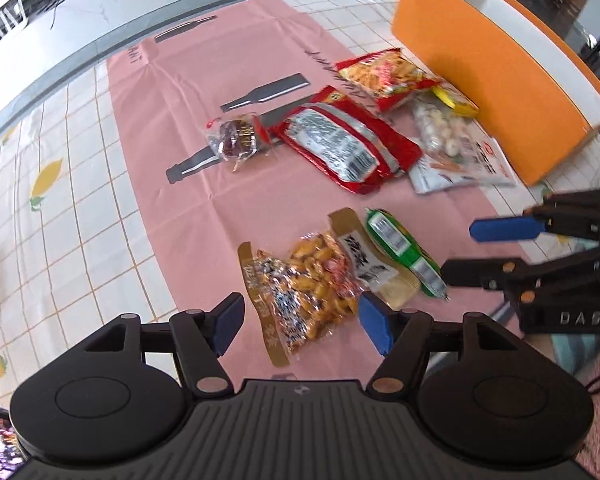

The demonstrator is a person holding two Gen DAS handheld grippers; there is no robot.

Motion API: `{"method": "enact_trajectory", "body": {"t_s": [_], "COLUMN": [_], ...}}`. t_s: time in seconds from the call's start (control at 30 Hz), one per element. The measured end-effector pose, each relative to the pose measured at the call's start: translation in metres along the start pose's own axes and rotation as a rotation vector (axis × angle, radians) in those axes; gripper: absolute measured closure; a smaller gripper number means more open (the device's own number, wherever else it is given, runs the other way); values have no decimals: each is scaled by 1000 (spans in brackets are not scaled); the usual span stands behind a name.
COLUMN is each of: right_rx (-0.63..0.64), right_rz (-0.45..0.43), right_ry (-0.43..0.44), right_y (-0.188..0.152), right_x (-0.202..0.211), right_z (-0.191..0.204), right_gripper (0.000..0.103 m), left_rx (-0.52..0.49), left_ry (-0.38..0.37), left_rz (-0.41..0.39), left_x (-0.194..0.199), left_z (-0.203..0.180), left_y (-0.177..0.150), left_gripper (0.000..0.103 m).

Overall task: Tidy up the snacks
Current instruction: 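Grasp the peanut pack with the left gripper while the right grasps the green sausage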

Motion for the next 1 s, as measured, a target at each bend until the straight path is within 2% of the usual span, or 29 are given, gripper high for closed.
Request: {"method": "enact_trajectory", "body": {"t_s": [0.23,0.33,0.4,0.63,0.67,0.7,0.77,0.83,0.9,1.0], "right_rx": [-19,-25,-30,-44,-41,-40,-37,-40,-47,-53], "right_rz": [44,58,68,70,70,70,70,69,71,79], "right_ry": [6,7,3,12,14,15,16,20,16,3], "right_y": [6,6,6,5,5,5,5,5,4,3], "right_x": [-28,-34,-38,-45,-45,-46,-46,-46,-44,-39], "right_z": [-2,-4,-6,-12,-11,-11,-11,-12,-14,-20], "right_gripper": [61,68,70,80,81,82,82,83,83,83], "left_rx": [67,71,78,129,132,139,161,161,152,209], "left_ry": [-70,-82,-105,-158,-162,-176,-210,-200,-205,-250], "left_rz": [28,46,46,30,23,17,20,32,19,-13], "left_x": [-25,-34,-38,-47,-47,-47,-45,-42,-35,-21], "left_z": [16,19,19,21,20,19,15,11,6,3], "left_y": [3,3,2,4,5,5,6,7,8,9], "left_gripper": [24,23,16,13,17,27,40,43,56,62]}}
Point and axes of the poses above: each gripper's, at about its wrist camera, not at the fingertips, and x roughly against the way its jaws point, z to its left, y to its top, the point moved 5 cm from there along -x, roughly the way its jaws point, and after that the axes turned 6 degrees about y, right-handed, at the moved point
